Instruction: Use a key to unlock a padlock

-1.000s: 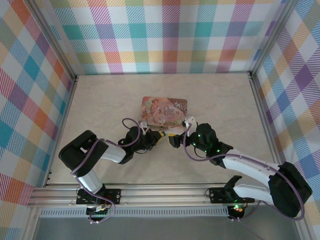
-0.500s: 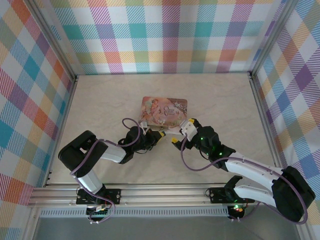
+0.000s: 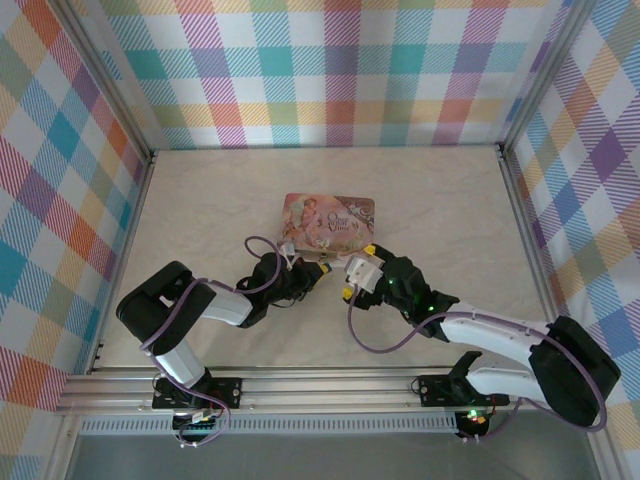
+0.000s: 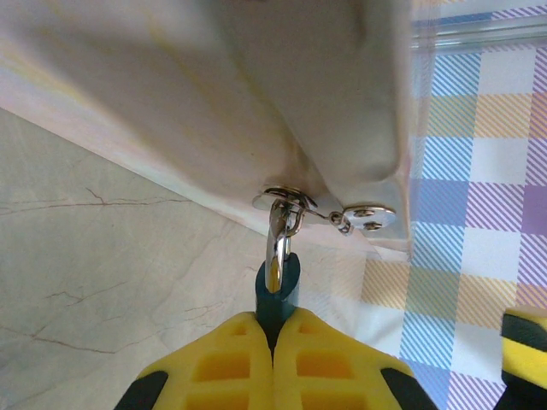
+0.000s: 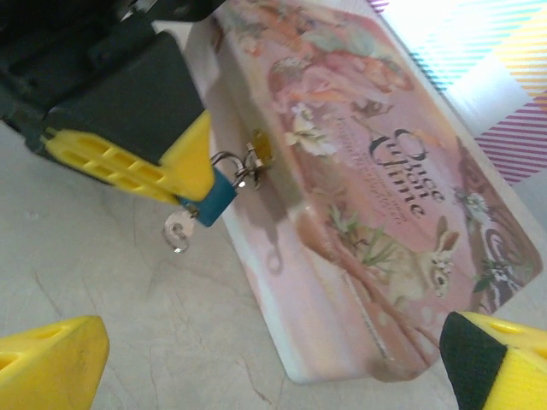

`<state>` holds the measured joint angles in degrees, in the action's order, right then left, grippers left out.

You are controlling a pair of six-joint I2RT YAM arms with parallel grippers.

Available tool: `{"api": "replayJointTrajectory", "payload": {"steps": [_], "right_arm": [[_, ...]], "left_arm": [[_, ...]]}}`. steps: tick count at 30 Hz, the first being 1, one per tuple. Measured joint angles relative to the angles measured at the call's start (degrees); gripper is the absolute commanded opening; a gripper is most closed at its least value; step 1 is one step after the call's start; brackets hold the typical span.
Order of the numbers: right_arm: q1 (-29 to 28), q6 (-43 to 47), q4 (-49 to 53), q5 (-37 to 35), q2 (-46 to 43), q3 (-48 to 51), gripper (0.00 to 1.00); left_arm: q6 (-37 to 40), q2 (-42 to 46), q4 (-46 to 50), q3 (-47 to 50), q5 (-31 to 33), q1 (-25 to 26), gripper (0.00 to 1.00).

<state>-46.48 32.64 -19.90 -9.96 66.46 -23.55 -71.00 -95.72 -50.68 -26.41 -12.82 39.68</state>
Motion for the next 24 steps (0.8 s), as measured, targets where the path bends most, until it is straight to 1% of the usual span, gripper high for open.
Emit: {"api": "replayJointTrajectory", "payload": {"steps": [6,11,15,18,21,24], "right_arm": [[-2.82,3.65,-0.22,-1.62,4.66,-0.11,0.99],[-4.33,4.92,-1.03,-2.03,9.18,-0.83,0.88],[-4.63,4.66,-1.51,-2.05,11.17,-2.05,0.81],[-4.74,4.20,-1.95,-2.03,12.15,-2.75,0.74],[-5.22,3.93,-2.38,-2.43,13.05,-3.34,0.64],[-5.55,3.48,-2.82,-3.13,14.43,-4.26,0.58]], "left_arm": [[-0.13,0.20,1.03,-0.42,0.07,0.04,0.04],[-0.15,0.26,1.14,-0.44,0.31,0.17,0.03],[-0.15,0.55,1.49,-0.44,0.59,0.33,0.03],[-0.15,0.72,1.70,-0.44,0.90,0.33,0.03],[-0.15,0.76,1.95,-0.44,0.92,0.33,0.03],[-0.15,0.76,1.95,-0.44,0.92,0.33,0.03]]}}
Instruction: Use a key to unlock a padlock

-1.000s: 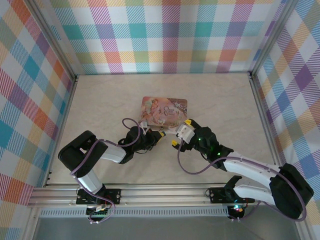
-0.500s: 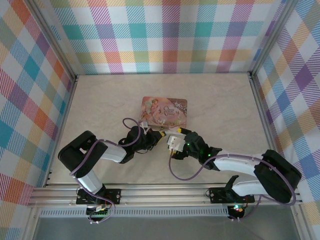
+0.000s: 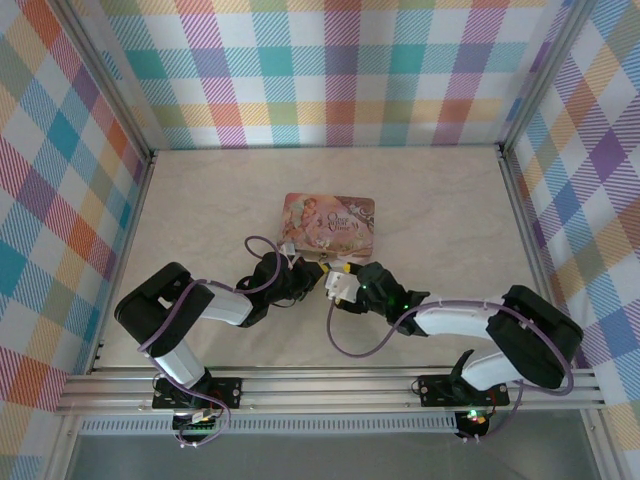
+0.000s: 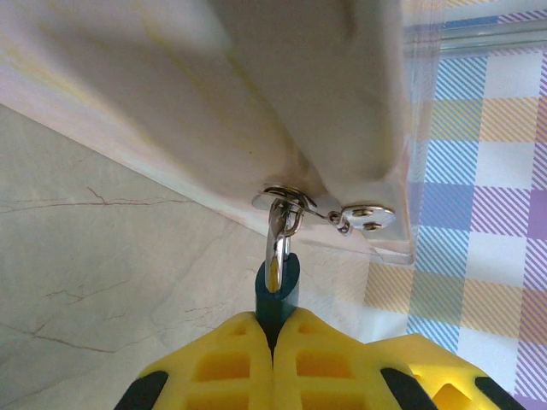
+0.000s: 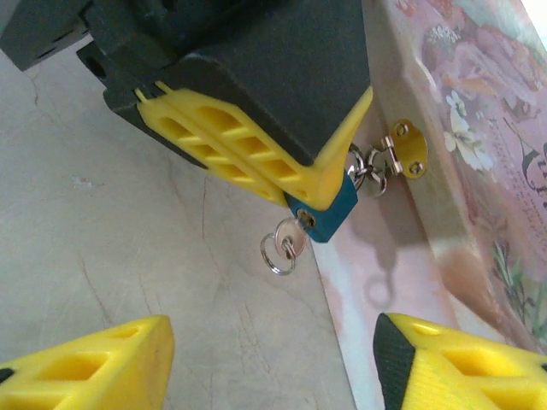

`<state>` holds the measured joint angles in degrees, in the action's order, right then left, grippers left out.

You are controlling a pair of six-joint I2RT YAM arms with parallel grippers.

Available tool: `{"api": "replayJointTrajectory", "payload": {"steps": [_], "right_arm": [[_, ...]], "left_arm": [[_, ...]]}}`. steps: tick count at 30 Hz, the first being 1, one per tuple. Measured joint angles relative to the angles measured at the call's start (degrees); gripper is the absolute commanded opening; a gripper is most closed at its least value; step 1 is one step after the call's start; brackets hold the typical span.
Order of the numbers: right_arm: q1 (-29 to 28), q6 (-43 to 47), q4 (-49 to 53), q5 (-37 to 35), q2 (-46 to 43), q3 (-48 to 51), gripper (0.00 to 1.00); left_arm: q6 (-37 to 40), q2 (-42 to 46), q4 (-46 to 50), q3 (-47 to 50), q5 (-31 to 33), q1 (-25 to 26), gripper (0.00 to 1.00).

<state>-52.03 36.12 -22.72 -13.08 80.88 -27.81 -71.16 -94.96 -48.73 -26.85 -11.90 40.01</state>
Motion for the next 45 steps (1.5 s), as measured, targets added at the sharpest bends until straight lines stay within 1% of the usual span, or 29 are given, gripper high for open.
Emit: {"api": "replayJointTrajectory", "payload": {"steps": [8,17,22,30,40,45], "right_arm": [[-0.52,-0.70,-3.26,-1.95,3.06,-0.81,0.47],[-0.57,-0.96,-6.80,-2.56,5.81,-0.96,0.37],[-0.68,-1.36,-8.09,-2.56,6.73,-1.55,0.37],[-0.74,-2.64,-9.92,-2.58,8.11,-1.55,0.28],[-0.83,-3.82,-12.48,-2.86,9.73,-1.55,0.25],[-0.85,-4.46,-13.46,-2.97,10.38,-1.55,0.19]], "left_arm": [[0.00,0.00,0.00,0.00,0.02,0.04,0.03],[0.00,0.00,0.00,0.00,0.02,0.04,0.03],[0.00,0.00,0.02,0.00,0.02,0.04,0.03],[0.00,0.00,0.22,-0.11,0.00,0.04,0.03],[0.02,0.00,0.22,-0.11,0.00,0.04,0.02],[0.00,0.00,0.24,-0.11,0.00,0.04,0.03]]}}
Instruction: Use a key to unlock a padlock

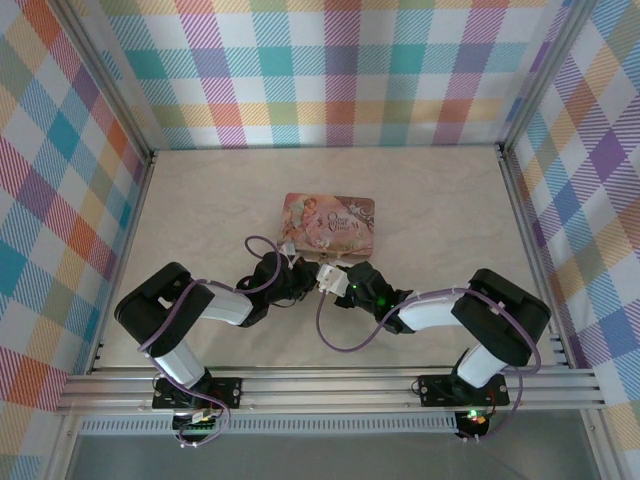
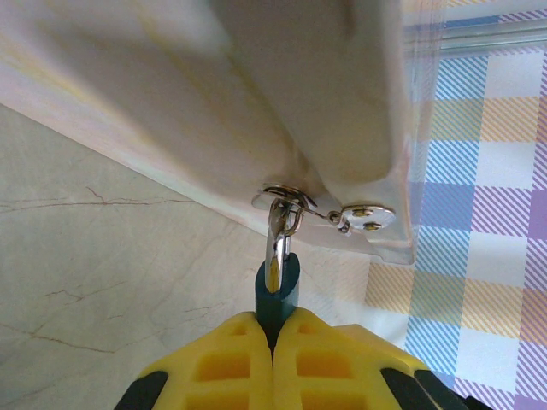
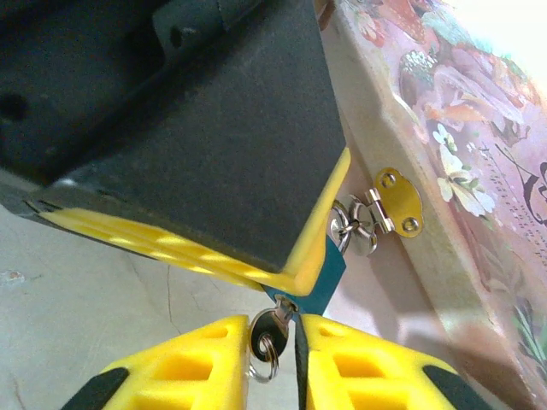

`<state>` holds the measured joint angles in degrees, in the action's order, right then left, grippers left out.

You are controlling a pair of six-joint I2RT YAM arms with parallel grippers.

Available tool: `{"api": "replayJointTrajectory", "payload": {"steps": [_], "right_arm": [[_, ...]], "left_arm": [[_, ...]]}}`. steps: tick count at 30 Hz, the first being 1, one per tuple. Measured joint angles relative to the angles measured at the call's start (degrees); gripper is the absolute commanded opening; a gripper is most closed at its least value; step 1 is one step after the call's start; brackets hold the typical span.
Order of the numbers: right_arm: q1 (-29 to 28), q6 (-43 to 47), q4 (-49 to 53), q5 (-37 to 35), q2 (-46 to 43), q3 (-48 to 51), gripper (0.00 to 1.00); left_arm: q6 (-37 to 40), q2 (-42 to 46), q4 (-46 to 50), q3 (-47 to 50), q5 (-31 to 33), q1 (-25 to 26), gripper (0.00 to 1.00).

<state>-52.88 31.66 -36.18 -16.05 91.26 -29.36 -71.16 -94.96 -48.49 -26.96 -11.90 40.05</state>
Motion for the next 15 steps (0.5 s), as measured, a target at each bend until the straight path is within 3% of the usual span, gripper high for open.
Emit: {"api": "replayJointTrajectory", "payload": {"steps": [15], "right_arm": [[-0.09,-2.97,-1.53,-0.87,0.92,0.00,0.02]], "left_arm": [[0.00,0.11,0.15,0.00,1.09,0.00,0.02]]}}
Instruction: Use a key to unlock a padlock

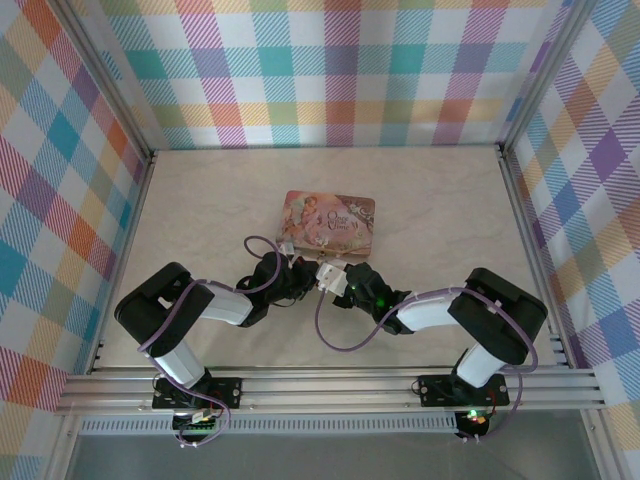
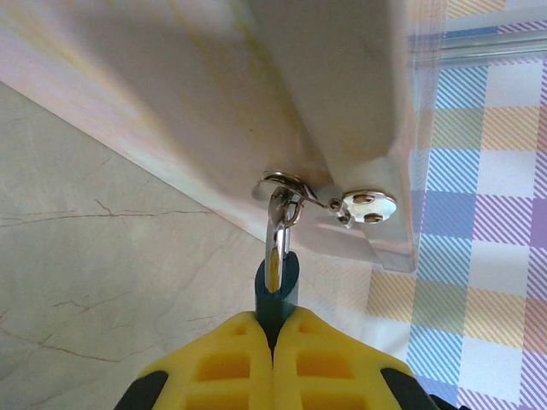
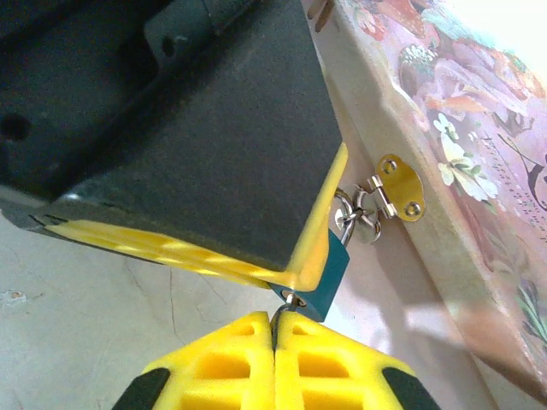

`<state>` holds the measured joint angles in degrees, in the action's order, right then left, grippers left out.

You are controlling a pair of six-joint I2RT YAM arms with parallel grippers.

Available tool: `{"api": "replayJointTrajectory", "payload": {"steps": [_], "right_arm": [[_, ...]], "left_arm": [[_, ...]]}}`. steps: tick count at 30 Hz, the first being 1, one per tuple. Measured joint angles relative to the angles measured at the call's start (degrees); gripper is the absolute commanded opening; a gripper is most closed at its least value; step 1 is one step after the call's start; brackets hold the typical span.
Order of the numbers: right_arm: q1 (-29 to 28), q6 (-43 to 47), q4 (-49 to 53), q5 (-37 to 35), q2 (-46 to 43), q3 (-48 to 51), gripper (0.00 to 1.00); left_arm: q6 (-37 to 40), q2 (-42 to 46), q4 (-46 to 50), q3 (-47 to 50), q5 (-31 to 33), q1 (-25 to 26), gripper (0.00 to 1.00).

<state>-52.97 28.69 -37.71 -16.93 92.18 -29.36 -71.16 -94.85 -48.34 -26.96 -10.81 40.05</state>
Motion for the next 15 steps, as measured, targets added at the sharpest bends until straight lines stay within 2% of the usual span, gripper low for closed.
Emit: {"api": "replayJointTrajectory", "payload": {"steps": [15], "right_arm": [[0.00,-8.66,-0.85,0.02,0.02,0.22,0.00]], "left_arm": [[-0.02,0.11,0.04,0.00,0.22,0.00,0.02]]}}
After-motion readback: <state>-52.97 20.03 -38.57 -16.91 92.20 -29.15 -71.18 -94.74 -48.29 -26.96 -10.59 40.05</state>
